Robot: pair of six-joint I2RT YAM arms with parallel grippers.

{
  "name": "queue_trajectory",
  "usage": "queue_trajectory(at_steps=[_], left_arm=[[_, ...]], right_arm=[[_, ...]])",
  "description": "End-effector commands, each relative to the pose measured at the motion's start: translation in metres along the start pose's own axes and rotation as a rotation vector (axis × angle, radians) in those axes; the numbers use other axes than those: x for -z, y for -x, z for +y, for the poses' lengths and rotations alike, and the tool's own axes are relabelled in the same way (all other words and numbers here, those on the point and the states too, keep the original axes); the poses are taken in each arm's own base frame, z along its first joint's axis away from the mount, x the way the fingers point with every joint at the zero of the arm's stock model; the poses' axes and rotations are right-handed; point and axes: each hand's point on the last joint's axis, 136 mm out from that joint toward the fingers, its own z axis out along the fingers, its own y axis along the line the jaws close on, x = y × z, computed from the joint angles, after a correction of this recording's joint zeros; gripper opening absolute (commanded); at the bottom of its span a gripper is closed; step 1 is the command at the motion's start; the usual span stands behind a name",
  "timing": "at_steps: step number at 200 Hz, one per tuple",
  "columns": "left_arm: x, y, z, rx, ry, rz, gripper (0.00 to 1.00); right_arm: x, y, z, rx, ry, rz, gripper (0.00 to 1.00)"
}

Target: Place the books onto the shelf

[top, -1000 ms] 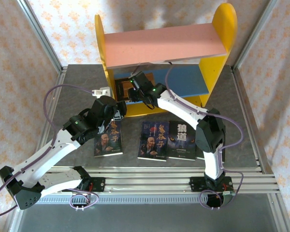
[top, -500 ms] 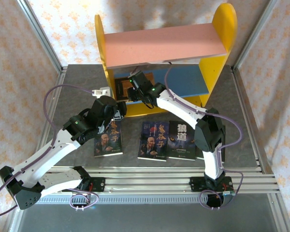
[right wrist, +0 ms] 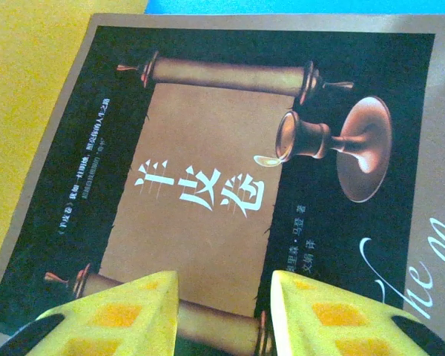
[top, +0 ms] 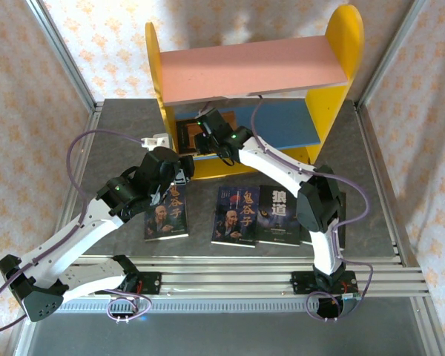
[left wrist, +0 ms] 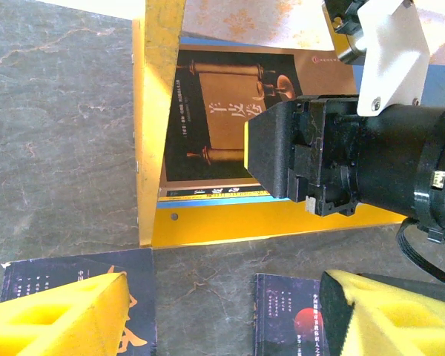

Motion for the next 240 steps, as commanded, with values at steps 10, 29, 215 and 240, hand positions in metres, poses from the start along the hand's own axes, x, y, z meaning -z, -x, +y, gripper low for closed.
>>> queue_trajectory(at_steps=[10,29,215,240], left_arm=[[0.001,0.002,0.011,-0.012,0.039,-0.014,0.7],[0.001,0.001,0.012,-0.013,0.042,-0.013,0.7],[0.003,0.001,0.014,-0.009,0.043,-0.017,0.7],[0.004,0.001,0.015,-0.011,0.047,-0.016,0.7]], right_arm=[[-0.009,-0.004,-0.003,0.012,-0.037,0.013,0.37],[-0.012,-0.005,-0.004,0.01,-0.044,0.016,0.37],[0.002,0.001,-0.008,0.005,-0.054,-0.014,0.38],[-0.002,0.0,-0.007,0.007,-0.058,-0.01,0.38]])
